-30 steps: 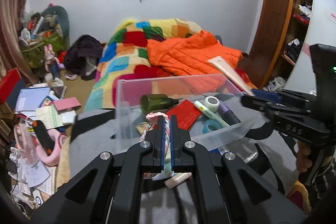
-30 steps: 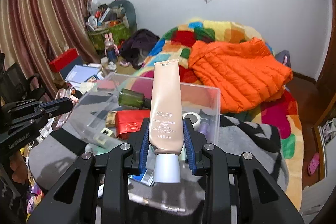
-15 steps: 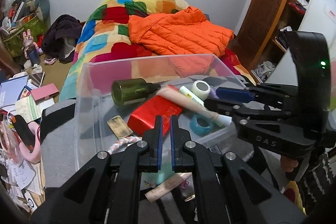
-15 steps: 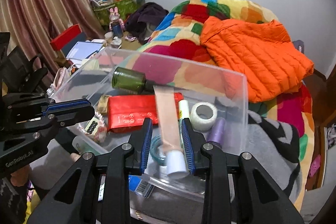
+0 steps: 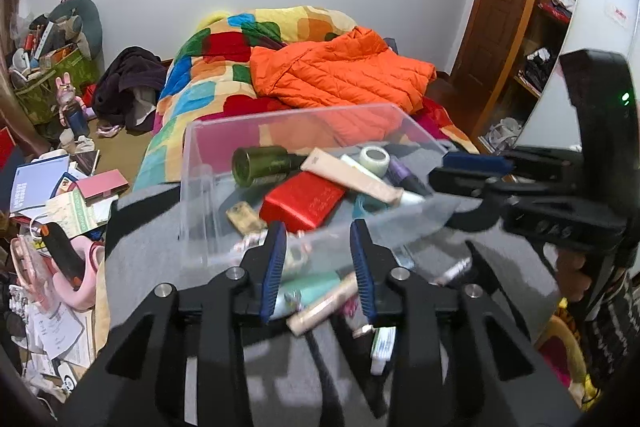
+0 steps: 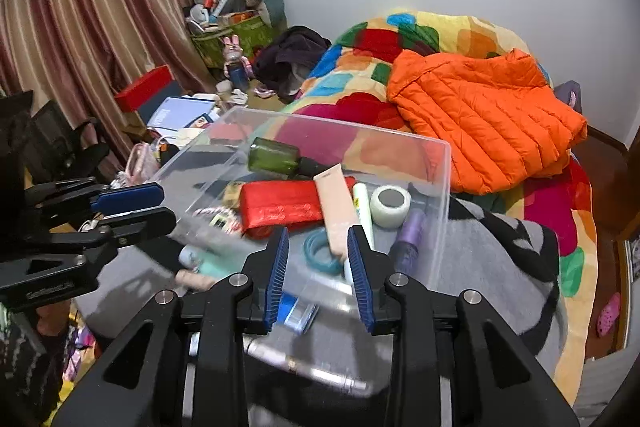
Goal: Organize objects
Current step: 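Grasp white toothpaste tube with left gripper while right grasps white pen, then drop toothpaste tube into box with left gripper while right drops pen in, then grasp beige cylinder with left gripper while right grasps blue Max card, then drop beige cylinder into box with left gripper while right drops card in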
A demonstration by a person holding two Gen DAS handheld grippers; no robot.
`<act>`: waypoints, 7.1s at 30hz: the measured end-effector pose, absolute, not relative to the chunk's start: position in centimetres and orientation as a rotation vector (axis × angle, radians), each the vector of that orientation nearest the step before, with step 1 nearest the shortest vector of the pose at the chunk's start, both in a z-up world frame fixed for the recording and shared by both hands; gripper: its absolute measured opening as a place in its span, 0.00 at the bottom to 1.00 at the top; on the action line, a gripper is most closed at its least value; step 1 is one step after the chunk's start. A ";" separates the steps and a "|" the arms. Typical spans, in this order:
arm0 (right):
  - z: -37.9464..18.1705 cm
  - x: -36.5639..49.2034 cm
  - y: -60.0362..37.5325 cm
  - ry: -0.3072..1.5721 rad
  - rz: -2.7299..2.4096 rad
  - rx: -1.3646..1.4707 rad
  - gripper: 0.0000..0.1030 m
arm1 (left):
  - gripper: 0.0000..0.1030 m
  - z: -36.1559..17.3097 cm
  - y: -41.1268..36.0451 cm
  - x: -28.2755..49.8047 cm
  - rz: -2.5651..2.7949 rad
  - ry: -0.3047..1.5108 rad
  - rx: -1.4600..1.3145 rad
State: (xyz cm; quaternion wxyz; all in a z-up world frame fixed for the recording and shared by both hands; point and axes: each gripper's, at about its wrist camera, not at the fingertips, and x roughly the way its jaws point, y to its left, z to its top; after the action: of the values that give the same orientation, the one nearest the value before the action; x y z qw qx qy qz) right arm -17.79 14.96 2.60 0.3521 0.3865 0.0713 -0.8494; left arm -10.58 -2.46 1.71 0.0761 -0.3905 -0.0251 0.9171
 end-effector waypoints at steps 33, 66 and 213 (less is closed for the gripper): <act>-3.6 -8.6 18.5 0.463 -1.909 1.125 0.08 | 0.14 -5.3 -0.1 -3.0 2.584 -0.030 -1.330; 1.6 -11.1 17.0 0.139 -2.149 0.942 0.10 | 0.15 0.0 -0.9 -4.5 2.780 -0.056 -1.077; 0.1 -21.4 12.0 0.202 -2.267 1.080 0.26 | 0.14 -0.3 -6.3 -16.2 2.770 -0.235 -1.310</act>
State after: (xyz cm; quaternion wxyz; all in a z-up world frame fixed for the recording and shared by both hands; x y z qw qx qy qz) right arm -21.37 11.97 0.07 0.3063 0.4083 0.0764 -0.8565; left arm -16.25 -6.26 -0.28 0.0341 -0.4260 -0.0766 0.9008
